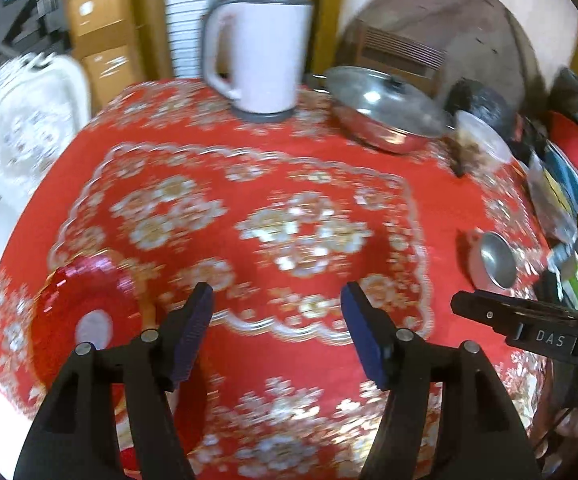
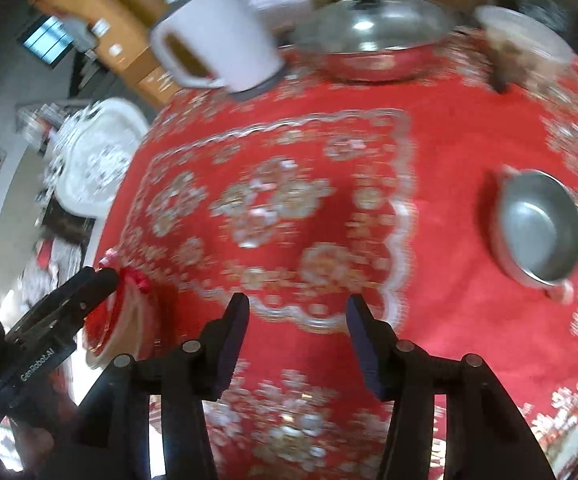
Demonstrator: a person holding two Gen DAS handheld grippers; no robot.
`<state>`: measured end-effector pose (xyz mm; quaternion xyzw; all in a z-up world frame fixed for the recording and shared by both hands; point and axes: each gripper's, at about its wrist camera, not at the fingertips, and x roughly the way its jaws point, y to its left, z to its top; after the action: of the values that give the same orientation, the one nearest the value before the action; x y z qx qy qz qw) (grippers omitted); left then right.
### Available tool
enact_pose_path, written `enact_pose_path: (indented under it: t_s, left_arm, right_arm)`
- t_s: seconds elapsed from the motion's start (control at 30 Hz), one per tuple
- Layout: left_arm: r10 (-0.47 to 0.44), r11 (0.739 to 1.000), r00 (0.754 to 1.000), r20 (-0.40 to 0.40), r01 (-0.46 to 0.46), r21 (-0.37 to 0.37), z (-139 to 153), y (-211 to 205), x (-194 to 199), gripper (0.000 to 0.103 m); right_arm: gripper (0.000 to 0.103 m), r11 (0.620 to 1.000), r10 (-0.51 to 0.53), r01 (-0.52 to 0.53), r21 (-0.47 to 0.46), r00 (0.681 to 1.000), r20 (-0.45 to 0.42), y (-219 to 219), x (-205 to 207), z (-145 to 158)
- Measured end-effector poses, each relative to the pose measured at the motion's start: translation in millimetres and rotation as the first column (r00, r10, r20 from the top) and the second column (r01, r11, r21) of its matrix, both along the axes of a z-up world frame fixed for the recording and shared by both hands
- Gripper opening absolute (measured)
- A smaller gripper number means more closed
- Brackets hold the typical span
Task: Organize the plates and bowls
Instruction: 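Move both tools to the grey metal pot with the pink handle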
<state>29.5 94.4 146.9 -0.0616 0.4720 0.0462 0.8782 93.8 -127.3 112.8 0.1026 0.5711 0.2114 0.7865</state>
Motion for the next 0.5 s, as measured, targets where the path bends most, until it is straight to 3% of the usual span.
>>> enact_pose_path:
  t_s: [0.27, 0.5]
  left_arm:
    - [-0.132, 0.991, 0.991, -0.009, 0.132, -0.009, -8, -70, 32, 0.065]
    - [-0.173, 0.985, 0.985, -0.024, 0.173, -0.001, -19, -106, 48, 0.065]
  right_arm:
    - [0.053, 0.990, -0.139, 0.139, -0.029, 0.990, -0.013, -72, 0, -10]
    - [0.059, 0.970, -0.222, 0.222, -0.099, 0.975, 0.014, -108, -3, -17]
